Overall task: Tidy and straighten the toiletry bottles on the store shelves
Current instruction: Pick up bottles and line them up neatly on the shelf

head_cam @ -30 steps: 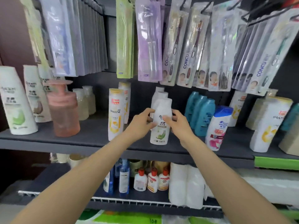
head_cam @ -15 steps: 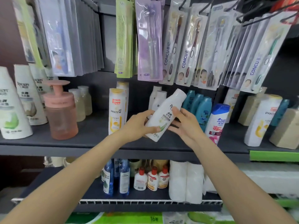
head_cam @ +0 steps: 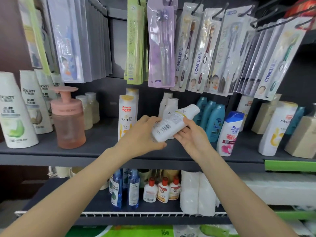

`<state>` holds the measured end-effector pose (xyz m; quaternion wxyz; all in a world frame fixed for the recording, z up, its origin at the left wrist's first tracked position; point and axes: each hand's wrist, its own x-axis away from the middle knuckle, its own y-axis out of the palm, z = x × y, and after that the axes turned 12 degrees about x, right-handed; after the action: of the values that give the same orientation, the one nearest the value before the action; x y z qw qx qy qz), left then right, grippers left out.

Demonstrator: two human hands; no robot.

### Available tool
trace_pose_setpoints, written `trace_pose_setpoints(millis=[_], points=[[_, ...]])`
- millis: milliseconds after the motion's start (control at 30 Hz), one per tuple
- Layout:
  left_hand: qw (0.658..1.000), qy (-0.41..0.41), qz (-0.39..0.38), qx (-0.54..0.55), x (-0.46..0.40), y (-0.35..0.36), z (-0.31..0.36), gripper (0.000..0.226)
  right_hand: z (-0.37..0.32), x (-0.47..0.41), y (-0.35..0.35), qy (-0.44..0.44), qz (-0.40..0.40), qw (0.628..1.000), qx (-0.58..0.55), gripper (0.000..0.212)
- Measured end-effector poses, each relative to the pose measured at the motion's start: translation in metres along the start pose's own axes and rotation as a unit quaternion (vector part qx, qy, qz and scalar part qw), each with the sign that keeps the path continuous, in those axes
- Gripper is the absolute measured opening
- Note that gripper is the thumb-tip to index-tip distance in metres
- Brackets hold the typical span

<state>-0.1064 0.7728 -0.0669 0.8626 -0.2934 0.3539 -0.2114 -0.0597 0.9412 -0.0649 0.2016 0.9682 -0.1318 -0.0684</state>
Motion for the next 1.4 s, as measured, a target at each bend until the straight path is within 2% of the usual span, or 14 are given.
trace_pose_setpoints(millis=[67,167,267,367,500,600,667,800,867,967,1167,1267,1400], points=[[0.999,0.021,0.032,-0.017,0.004,-0.003,-0.002,0.076,0.002,0.001,0.000,-0.021,-0.020,0.999,0.017,0.020],[0.984,0.098,0.112,-0.101,0.012,-0.007,-0.009,0.075,0.002,0.000,-0.006,-0.056,-0.031,0.996,0.065,0.024],[0.970,0.154,0.120,-0.141,0.017,-0.009,-0.019,0.072,0.003,-0.001,-0.012,-0.046,-0.015,0.997,0.065,0.023],[0.972,0.155,0.112,-0.134,0.017,-0.009,-0.022,0.073,0.005,-0.001,-0.013,-0.039,-0.006,0.998,0.055,0.023],[0.983,0.131,0.106,-0.067,0.016,-0.007,-0.023,0.073,0.004,0.001,-0.010,-0.044,-0.004,0.998,0.037,0.027],[0.990,0.065,0.116,0.055,0.015,-0.006,-0.016,0.068,0.003,0.001,-0.008,-0.054,-0.016,0.998,0.019,0.034],[0.981,0.013,0.113,0.160,0.012,-0.005,-0.011,0.058,0.001,0.000,-0.006,-0.068,-0.026,0.997,0.017,0.040],[0.955,-0.041,0.037,0.291,0.008,0.001,-0.009,0.033,-0.004,-0.005,-0.001,-0.072,-0.029,0.996,0.051,0.046],[0.948,-0.058,0.001,0.314,0.006,0.004,-0.013,0.028,-0.007,-0.008,0.000,-0.057,-0.017,0.996,0.070,0.040],[0.953,-0.067,-0.036,0.294,0.000,0.010,-0.021,0.036,-0.012,-0.010,0.000,-0.054,-0.002,0.991,0.123,0.030],[0.976,-0.072,-0.036,0.204,-0.026,0.023,-0.032,0.042,-0.015,-0.022,0.000,-0.125,0.057,0.956,0.257,0.033],[0.979,-0.075,-0.019,0.189,-0.034,0.032,-0.030,0.046,-0.009,-0.031,-0.003,-0.175,0.087,0.909,0.369,0.031],[0.978,-0.063,0.009,0.199,-0.038,0.046,-0.029,0.058,-0.004,-0.042,-0.011,-0.215,0.102,0.855,0.461,0.041]])
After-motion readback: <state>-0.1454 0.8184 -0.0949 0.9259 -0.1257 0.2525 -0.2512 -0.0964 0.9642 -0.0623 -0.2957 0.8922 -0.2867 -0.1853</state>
